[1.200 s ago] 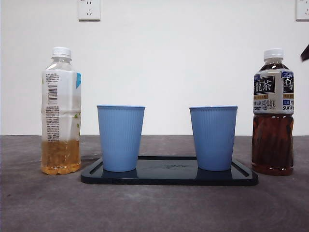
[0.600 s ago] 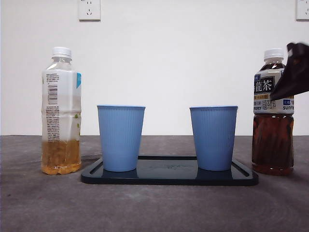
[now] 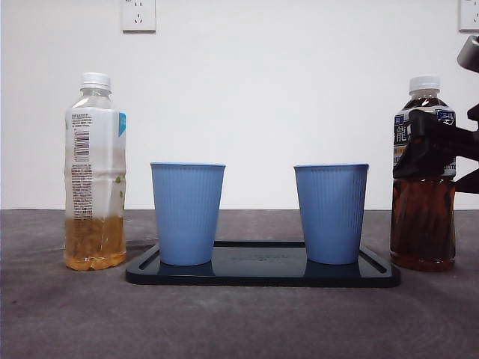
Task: Pour the drink into the cup
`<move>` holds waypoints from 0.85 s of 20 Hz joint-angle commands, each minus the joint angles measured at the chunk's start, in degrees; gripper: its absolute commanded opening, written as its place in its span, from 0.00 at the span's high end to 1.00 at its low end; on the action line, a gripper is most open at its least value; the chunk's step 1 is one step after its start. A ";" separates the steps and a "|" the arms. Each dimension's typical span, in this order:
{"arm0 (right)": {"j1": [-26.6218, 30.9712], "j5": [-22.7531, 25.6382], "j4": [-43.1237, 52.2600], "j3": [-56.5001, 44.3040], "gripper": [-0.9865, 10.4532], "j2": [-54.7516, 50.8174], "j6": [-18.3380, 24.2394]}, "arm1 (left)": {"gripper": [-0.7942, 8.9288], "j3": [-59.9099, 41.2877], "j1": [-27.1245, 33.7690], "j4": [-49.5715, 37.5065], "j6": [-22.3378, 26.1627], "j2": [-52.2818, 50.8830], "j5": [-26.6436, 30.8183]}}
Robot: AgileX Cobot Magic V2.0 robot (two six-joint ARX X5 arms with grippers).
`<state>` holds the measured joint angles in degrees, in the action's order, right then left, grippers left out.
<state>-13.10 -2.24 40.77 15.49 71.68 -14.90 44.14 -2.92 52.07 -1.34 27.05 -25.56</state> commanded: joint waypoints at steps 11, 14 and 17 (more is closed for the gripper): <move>0.22 0.96 10.21 1.51 0.78 8.61 1.90 | 0.47 1.25 -0.11 -0.66 0.70 0.24 -0.20; 0.22 -2.10 7.61 1.60 0.86 6.21 2.34 | 0.47 1.25 -0.11 -0.66 0.68 0.24 -0.20; 0.22 -1.90 -2.12 3.65 0.86 1.07 5.66 | 0.47 1.25 -0.11 -0.68 0.70 0.24 -0.17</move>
<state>-12.69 -4.12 37.85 18.33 72.60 -10.70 44.16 -2.92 52.05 -1.32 27.05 -25.56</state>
